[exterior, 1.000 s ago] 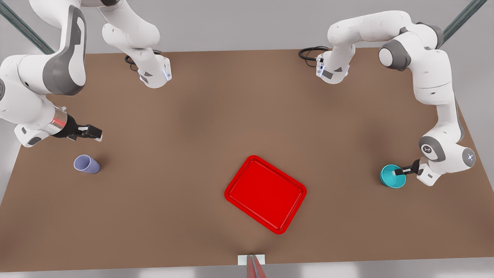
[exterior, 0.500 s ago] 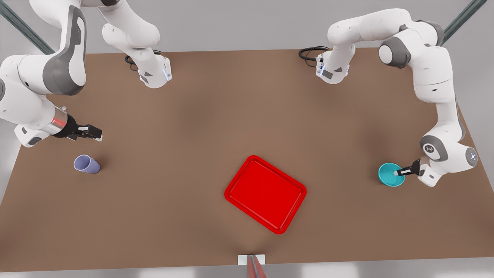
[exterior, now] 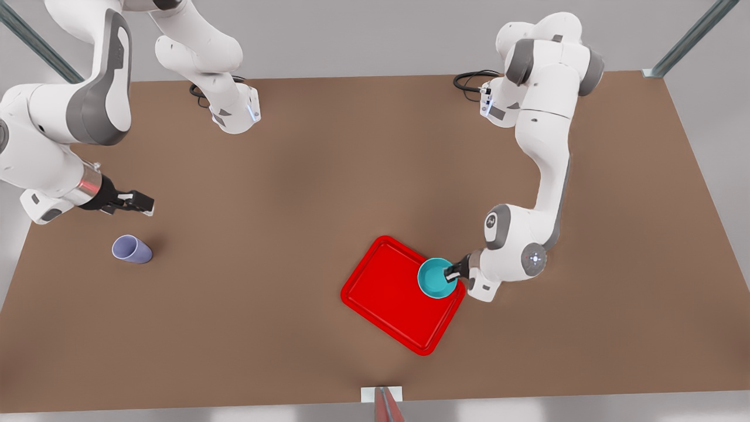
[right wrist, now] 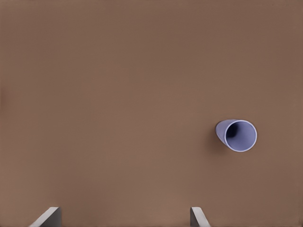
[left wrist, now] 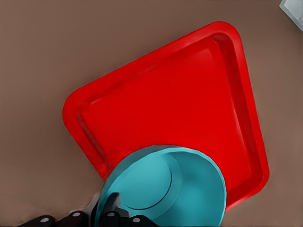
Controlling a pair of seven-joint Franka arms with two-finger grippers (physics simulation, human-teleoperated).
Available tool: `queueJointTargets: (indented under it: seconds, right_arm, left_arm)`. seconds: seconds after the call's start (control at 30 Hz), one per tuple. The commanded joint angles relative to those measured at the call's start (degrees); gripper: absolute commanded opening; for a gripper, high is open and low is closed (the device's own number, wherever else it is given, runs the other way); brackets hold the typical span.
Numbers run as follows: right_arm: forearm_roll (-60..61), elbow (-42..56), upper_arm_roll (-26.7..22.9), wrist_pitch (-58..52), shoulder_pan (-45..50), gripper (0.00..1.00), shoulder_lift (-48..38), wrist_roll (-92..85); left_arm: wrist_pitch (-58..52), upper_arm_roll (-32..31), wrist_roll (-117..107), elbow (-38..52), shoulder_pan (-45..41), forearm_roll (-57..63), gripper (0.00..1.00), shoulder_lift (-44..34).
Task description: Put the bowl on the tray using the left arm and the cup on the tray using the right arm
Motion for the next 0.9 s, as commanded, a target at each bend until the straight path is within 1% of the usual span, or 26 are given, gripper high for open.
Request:
queueJointTargets:
  seconds: [0.0,0.17,0.2,0.23,0.4,0.47,0.5,0.57,0.6,0.63,0.67,0.7,0.77,0.8,0.83,0.87]
  right_arm:
    - [0.0,0.1,0.0,0.0,0.0,1.00,0.0,0.0]
    - [0.2,0.0,0.3,-0.1,0.0,1.00,0.0,-0.1]
    - [0.3,-0.2,0.2,-0.2,0.0,1.00,0.0,-0.7]
    - [0.3,-0.4,0.2,-0.2,0.0,1.00,0.0,-0.6]
    - [0.3,-0.7,0.1,1.1,0.0,1.00,1.7,-0.7]
    - [0.2,-1.9,0.1,2.5,-0.4,1.00,2.5,-0.7]
    - [0.2,-4.1,-0.1,4.5,-0.8,1.00,2.6,-0.9]
    - [0.3,-9.9,-0.5,10.8,-2.0,1.00,2.6,-1.3]
    - [0.3,-13.1,-0.5,14.4,-3.4,1.00,2.6,-3.2]
    - [0.4,-16.3,-0.5,17.9,-4.7,1.00,2.6,-4.5]
    - [0.4,-17.9,-0.5,19.3,-5.7,1.00,2.6,-4.9]
    - [0.6,-19.1,-0.5,20.3,-6.9,1.00,2.6,-6.6]
    - [0.8,-21.0,-0.5,21.9,-9.4,1.00,2.5,-10.6]
    - [0.8,-21.6,-0.5,21.9,-11.1,1.00,2.6,-11.7]
    - [0.8,-22.6,-0.6,22.9,-12.3,1.00,2.6,-12.8]
    - [0.8,-23.5,-0.6,23.3,-13.5,1.00,2.6,-13.3]
  left_arm:
    - [-0.4,0.1,-0.8,0.3,-0.3,11.0,0.21,0.5]
    - [4.5,0.1,-0.6,0.5,-0.5,10.9,0.21,3.2]
    - [4.5,0.2,0.3,0.5,-0.4,11.2,0.41,3.3]
    - [4.2,0.5,2.6,0.5,0.0,12.5,1.00,3.1]
    - [-0.3,0.9,8.3,0.6,2.1,15.2,1.00,1.0]
    - [-6.4,0.9,12.0,3.2,4.1,17.3,1.00,1.0]
    - [-11.2,0.9,17.5,4.6,6.0,17.3,1.00,0.5]
    - [-16.1,4.6,29.6,4.7,6.6,18.3,1.00,-1.5]
    - [-19.2,6.7,34.1,4.7,6.6,20.5,1.00,-3.7]
    - [-20.8,7.2,38.6,4.6,6.6,23.0,1.00,-6.4]
    - [-21.4,7.2,39.9,4.6,6.6,26.7,1.00,-8.2]
    - [-23.5,7.0,39.8,4.7,6.6,27.8,1.00,-10.3]
    - [-27.7,6.8,38.9,5.3,6.5,27.6,1.00,-13.3]
    - [-32.2,7.0,38.9,10.0,6.6,27.4,1.00,-13.5]
    - [-36.7,7.1,38.9,12.5,6.5,27.5,1.00,-13.6]
    - [-36.8,7.1,38.9,12.5,6.6,27.5,1.00,-13.6]
